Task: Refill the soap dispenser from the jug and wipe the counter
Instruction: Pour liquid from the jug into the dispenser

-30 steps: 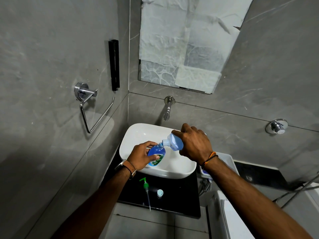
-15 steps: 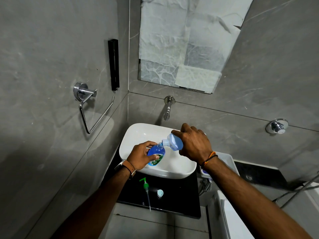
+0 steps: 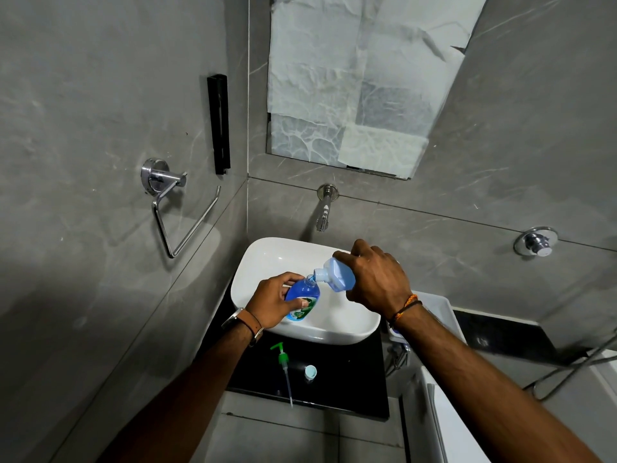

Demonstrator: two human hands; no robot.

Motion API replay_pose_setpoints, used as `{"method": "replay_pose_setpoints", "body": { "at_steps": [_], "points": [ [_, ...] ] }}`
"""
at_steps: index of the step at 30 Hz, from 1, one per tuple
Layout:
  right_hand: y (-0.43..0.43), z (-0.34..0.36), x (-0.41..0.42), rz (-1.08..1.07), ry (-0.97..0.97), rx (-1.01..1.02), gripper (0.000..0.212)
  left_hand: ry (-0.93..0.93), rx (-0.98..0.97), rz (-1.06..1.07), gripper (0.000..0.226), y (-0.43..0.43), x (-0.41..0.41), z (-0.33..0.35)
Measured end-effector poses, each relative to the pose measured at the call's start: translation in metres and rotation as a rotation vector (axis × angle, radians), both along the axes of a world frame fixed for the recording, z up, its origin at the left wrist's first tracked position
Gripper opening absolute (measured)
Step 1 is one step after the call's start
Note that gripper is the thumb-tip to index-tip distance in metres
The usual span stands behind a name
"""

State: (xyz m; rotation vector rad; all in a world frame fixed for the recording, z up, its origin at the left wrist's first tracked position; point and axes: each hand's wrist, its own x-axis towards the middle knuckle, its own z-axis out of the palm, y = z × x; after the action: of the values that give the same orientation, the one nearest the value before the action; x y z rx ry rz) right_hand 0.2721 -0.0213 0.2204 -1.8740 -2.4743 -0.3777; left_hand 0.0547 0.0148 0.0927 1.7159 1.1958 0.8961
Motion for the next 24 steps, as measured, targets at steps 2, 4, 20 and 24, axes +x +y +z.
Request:
{"method": "replay_pose_setpoints", "body": {
  "at_steps": [2,4,20,24],
  "points": [
    [0.001,-0.005,0.002,-0.003,0.032,-0.012,0.074,-0.003,0.002,-0.004,0.051,0.0,0.0,0.0],
    [0.002,-0.009,0.005,-0.007,0.074,-0.02,0.077,-0.002,0.005,-0.004,0.051,0.0,0.0,0.0],
    [0.0,-0.085,0.07,-0.249,1.013,-0.248,0.085,-0.082,-0.058,0.011,0.051,0.002,-0.013,-0.014],
    [-0.011,-0.118,0.083,-0.316,1.103,-0.298,0.083,-0.057,-0.093,0.01,0.052,-0.002,-0.02,-0.033]
  ]
}}
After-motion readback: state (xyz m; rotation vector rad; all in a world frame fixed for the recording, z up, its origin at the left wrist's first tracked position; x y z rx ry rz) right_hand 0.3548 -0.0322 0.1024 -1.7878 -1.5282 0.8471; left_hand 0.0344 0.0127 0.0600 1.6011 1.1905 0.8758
